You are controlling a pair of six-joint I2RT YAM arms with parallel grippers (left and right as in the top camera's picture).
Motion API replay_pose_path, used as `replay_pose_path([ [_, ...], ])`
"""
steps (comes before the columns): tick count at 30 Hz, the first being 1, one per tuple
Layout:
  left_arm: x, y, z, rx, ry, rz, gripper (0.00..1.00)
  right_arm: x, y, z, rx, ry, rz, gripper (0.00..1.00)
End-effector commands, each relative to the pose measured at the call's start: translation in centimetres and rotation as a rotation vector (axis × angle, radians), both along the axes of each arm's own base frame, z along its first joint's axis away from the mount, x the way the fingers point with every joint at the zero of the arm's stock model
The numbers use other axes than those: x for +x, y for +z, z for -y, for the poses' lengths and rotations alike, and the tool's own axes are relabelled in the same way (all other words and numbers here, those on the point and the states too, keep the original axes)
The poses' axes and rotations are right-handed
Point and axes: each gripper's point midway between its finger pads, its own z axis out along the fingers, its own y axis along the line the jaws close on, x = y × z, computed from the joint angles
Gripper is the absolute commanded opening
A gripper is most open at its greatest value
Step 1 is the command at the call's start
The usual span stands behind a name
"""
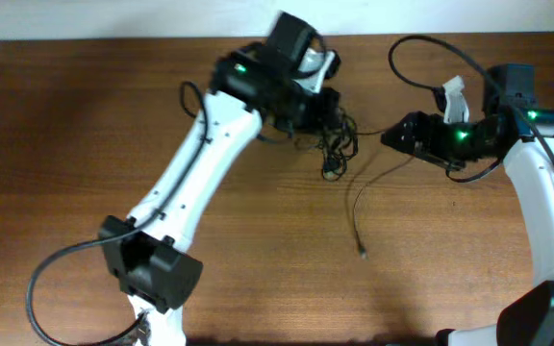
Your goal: Untangle cables
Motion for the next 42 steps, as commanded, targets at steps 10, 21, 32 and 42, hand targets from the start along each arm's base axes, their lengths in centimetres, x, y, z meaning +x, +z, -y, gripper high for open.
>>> replay_pose_path([
  [10, -3.5, 13.1, 0.1, -0.775, -0.429, -0.081, 0.00, 1.7, 2.9, -7.3, 0.151, 0.066, 0.077, 0.73],
  [21, -2.7, 15.1, 0.2, -0.817, -0.448, -0.071, 0.00, 2.4, 0.3, -9.2, 0.118, 0.095, 0.039, 0.21],
  [32, 10.5, -0.1, -18.4, 0.190, 0.433, 0.159, 0.00, 0.9, -5.6, 1.2, -0.364, -0.179, -0.153, 0.04],
  [42, 7.3, -5.5, -34.1, 0.804, 0.734, 0.037, 0.00, -1.4, -6.7, 7.8, -0.512, -0.316, -0.285, 0.04],
])
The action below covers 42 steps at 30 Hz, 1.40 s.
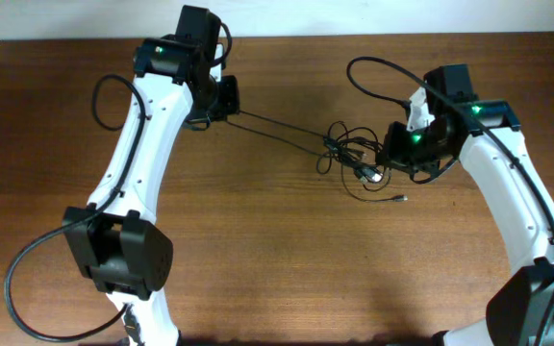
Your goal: Untangle cables
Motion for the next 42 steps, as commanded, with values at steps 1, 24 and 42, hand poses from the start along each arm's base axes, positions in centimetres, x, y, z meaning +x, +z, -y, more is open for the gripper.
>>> replay_pose_path([
  [1, 0.5, 0.5, -14.7, 0.335, 0.291, 0.024, 0.00, -0.7, -1.7, 9.8, -0.267, -0.194, -0.069, 0.04],
  [24, -2.6, 0.2, 6.6, -0.119, -0.493, 0.017, 0.33, -0.6, 0.1, -2.8, 0.038, 0.217, 0.061, 0.16],
  [42, -14.2, -10.5, 22.9, -0.274, -0.747, -0.134, 0.54, 0.8, -0.5, 7.8, -0.040, -0.083, 0.027, 0.99],
])
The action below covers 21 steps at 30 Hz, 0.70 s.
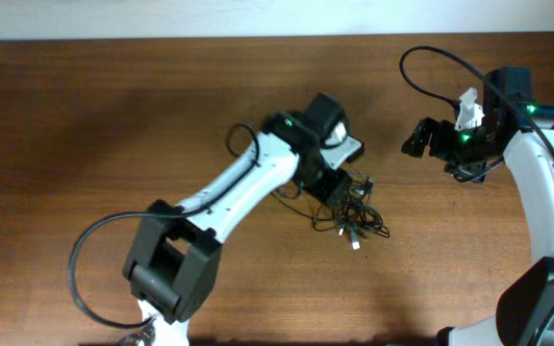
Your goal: Untangle cables
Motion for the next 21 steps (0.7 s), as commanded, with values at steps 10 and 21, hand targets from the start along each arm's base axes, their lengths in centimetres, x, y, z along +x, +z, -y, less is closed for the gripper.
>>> replay_pose_path([
  [10, -1.2, -8.7, 3.2, 0.057, 0.375, -0.041, 0.37, -0.2, -0.3, 0.2, -0.007, -0.003, -0.016, 1.00],
  [21, -1.6, -11.2, 3.7, 0.064, 0.430, -0.108, 0.24, -0.2, -0.3, 0.2, -0.007, -0.003, -0.017, 0.99],
])
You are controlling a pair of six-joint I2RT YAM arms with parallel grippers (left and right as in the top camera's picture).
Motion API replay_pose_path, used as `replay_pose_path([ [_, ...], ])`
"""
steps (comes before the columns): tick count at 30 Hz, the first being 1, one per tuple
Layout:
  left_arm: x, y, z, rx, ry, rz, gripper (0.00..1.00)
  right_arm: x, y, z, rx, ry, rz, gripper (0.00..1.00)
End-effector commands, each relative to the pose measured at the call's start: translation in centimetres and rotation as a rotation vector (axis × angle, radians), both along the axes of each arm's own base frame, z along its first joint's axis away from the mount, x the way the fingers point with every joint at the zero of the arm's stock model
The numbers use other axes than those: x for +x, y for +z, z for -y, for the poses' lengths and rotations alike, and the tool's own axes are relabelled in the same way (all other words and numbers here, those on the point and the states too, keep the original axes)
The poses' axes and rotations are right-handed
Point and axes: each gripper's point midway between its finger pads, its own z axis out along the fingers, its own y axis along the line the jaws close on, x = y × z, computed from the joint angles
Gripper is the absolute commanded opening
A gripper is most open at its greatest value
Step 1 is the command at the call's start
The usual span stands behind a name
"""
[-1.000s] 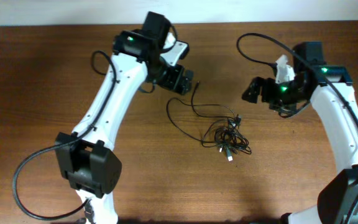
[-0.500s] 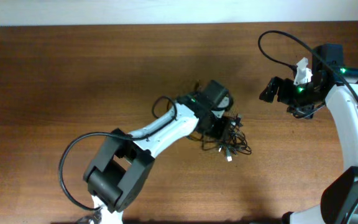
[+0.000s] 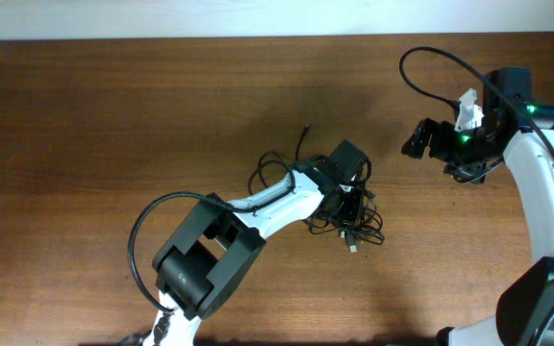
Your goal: Untangle cables
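Observation:
A tangle of thin black cables [image 3: 362,223] lies bunched on the wooden table [image 3: 85,144] just right of centre, with a small light plug end at its lower edge. My left gripper [image 3: 350,200] points down into the top of the bundle. Its fingers are hidden under the wrist and among the strands, so their state does not show. My right gripper [image 3: 414,144] hovers at the right, well apart from the bundle. Its jaws look spread and nothing is between them.
The left arm's own black supply cable [image 3: 277,163] loops up just left of its wrist. The right arm's supply cable [image 3: 421,72] arcs over the table's far right. The pale wall edge [image 3: 258,17] runs along the back.
My left wrist has moved slightly right and toward the front, and the arm is folded more tightly. The bundle lies in about the same spot. The right arm has not moved.
Both grippers first met at the tangle near the back centre. Then the left stood far to the back left with one strand drawn taut, while the right held the bundle. Later the right had withdrawn, and the left was down on the bundle near centre, where it remains.

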Motion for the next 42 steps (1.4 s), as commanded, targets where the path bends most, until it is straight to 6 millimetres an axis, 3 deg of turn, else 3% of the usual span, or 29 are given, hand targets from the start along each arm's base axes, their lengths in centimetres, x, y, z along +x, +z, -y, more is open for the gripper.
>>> replay_pose_path([
  [1, -1.0, -2.0, 0.3, 0.023, -0.004, -0.032, 0.24, 0.0, -0.3, 0.2, -0.008, -0.002, -0.007, 0.99],
  [2, -1.2, -2.0, 0.5, 0.023, -0.019, -0.026, 0.22, 0.0, -0.3, 0.2, -0.008, -0.002, -0.009, 0.99],
  [4, -1.1, -1.8, 0.6, 0.017, -0.024, -0.025, 0.00, -0.2, -0.3, 0.2, -0.007, -0.002, -0.015, 1.00],
  [6, 0.1, 0.2, 0.0, 0.006, -0.008, -0.016, 0.00, -0.4, -0.4, 0.2, -0.006, -0.002, -0.024, 0.99],
  [9, 4.5, 8.2, -2.6, -0.076, -0.005, 0.144, 0.00, -0.6, 0.5, -2.4, 0.107, 0.118, 0.015, 0.99],
  [11, 6.5, 14.0, -4.8, -0.148, 0.058, 0.251, 0.00, -1.3, 3.3, -7.3, 0.352, 0.316, 0.118, 0.96],
  [13, 8.1, 18.9, -7.7, -0.202, 0.129, 0.347, 0.00, -1.9, 5.1, -10.4, 0.485, 0.403, 0.158, 0.90],
  [14, 8.6, 20.1, -9.1, -0.210, 0.159, 0.370, 0.00, -2.0, 5.6, -11.6, 0.516, 0.438, 0.173, 0.87],
  [16, 9.5, 20.1, -10.8, -0.199, 0.201, 0.370, 0.00, -2.3, 6.4, -14.0, 0.555, 0.509, 0.204, 0.83],
  [18, 9.6, 19.7, -11.4, -0.188, 0.212, 0.356, 0.00, -2.0, 6.6, -15.5, 0.555, 0.536, 0.224, 0.81],
  [21, 9.2, 19.9, -10.8, -0.221, 0.193, 0.334, 0.00, -0.3, 6.7, -16.5, 0.532, 0.471, 0.232, 0.81],
  [24, 8.8, 20.1, -10.2, -0.252, 0.173, 0.315, 0.00, 0.6, 4.7, -16.1, 0.386, 0.380, 0.187, 0.77],
  [26, 8.0, 20.6, -9.3, -0.312, 0.133, 0.284, 0.00, 0.8, 3.9, -16.2, 0.318, 0.354, 0.175, 0.63],
  [28, 7.5, 21.1, -8.5, -0.363, 0.101, 0.265, 0.00, 1.0, 3.6, -16.0, 0.290, 0.341, 0.175, 0.33],
  [30, 7.2, 21.6, -8.4, -0.392, 0.087, 0.256, 0.00, 1.1, 3.2, -15.5, 0.256, 0.323, 0.166, 0.09],
  [31, 7.2, 22.1, -8.6, -0.424, 0.081, 0.245, 0.00, 1.1, 2.6, -14.7, 0.214, 0.283, 0.144, 0.04],
  [36, 6.5, 25.5, -10.8, -0.642, -0.006, 0.186, 0.00, 1.8, 1.6, -12.7, 0.096, 0.207, 0.136, 0.04],
  [42, 4.1, 23.7, -12.4, -0.598, -0.076, 0.123, 0.00, 2.4, 1.1, -11.8, 0.069, 0.164, 0.128, 0.04],
])
